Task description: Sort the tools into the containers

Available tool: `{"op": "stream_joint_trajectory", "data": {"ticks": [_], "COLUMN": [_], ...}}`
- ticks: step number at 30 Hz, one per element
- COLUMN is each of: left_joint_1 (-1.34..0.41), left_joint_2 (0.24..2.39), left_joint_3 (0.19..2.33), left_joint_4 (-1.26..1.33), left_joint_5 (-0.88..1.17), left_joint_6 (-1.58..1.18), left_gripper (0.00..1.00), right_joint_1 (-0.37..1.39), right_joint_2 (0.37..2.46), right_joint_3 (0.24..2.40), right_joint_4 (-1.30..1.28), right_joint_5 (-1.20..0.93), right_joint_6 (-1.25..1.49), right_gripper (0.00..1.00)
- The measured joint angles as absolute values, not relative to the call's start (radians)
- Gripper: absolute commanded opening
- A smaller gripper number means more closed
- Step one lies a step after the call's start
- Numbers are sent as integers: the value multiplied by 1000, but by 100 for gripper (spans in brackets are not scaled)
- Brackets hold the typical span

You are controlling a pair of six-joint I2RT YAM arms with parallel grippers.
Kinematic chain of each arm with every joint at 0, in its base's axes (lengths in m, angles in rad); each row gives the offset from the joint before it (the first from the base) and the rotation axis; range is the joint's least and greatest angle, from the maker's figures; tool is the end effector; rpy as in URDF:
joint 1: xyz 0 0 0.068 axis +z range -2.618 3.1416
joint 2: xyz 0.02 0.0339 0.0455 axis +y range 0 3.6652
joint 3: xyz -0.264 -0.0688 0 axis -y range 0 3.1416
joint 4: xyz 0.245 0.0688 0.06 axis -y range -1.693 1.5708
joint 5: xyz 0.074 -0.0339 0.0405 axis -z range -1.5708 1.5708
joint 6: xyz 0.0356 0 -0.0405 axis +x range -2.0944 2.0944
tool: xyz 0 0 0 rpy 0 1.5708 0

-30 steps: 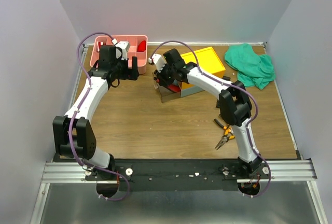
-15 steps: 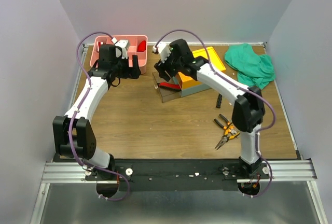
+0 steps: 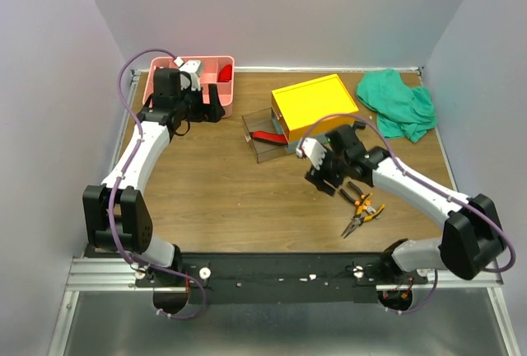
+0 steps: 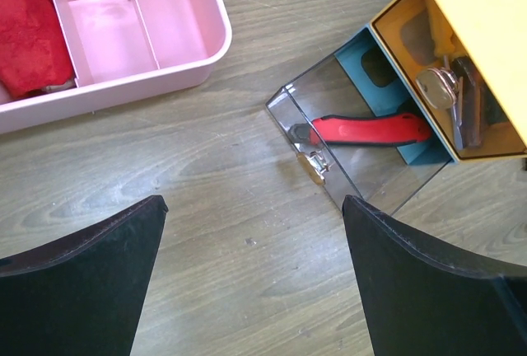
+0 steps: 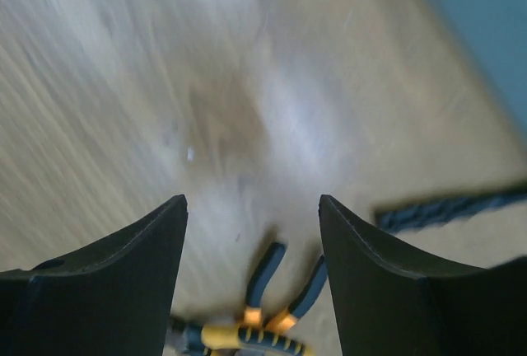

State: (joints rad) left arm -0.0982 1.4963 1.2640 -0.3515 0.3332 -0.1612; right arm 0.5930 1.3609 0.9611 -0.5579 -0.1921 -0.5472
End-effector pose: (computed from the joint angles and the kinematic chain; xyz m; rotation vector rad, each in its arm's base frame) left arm 0.3396 -0.0452 0.3194 0.1268 2.1579 -0.5088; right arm 0.2257 0.1603 0.2425 -1.4255 2.0811 0.2611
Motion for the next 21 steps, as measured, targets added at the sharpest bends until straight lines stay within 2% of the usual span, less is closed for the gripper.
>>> {"op": "stream_joint_trajectory", "data": {"ticks": [3, 11, 17, 21], "left_joint_1": [-98, -101, -107, -107], "left_joint_2": [1496, 1496, 1496, 1496], "left_joint_3": [1261, 1260, 1255, 1242], "left_joint_4": [-345, -338, -337, -338], "left_joint_5": [334, 335, 336, 338], "left_joint_6": [-167, -185, -183, -183], "left_gripper": [99, 99, 99, 99], "right_joint_1": [553, 432, 383, 360], "right_joint_2": [1297, 1279, 1265, 1150], "right_joint_3": [803, 684, 681, 681], "right_joint_4": [-592, -595, -643, -748], "right_joint_5": [-160, -117, -138, -213], "right_joint_6": [-578, -663, -782, -957], "right_gripper": [68, 62, 67, 70]}}
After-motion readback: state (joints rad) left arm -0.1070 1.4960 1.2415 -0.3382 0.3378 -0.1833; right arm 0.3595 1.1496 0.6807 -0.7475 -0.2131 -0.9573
